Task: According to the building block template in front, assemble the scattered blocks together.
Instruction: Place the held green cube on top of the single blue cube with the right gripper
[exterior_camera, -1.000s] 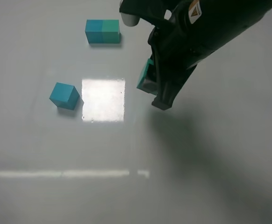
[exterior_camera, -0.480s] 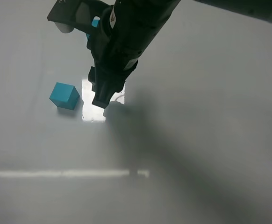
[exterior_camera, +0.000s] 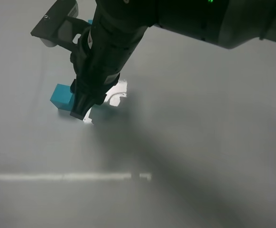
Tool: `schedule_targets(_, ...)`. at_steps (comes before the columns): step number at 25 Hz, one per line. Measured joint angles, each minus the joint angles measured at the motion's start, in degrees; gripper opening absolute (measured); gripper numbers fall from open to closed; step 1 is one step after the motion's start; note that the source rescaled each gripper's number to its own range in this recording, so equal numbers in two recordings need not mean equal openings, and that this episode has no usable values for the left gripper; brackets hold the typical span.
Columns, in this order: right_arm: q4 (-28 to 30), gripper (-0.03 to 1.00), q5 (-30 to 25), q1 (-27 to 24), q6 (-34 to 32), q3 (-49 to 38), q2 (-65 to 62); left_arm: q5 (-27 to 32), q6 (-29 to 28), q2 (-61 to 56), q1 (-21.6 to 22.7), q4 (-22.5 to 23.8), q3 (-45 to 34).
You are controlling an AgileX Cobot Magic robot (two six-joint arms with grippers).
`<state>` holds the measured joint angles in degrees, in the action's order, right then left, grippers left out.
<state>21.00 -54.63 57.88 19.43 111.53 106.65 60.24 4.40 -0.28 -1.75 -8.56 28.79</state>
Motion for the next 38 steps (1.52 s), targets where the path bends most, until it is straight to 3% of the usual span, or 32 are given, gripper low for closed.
schedule_targets(23,1.5,0.01,4.8,0.0,-0.3,0.2,3.9,0.0,0.0,0.0,0.0,0.0,0.0)
schedule_targets(38,1.5,0.0,5.1,0.0,0.9,0.3,4.7,0.0,0.0,0.0,0.0,0.0,0.0)
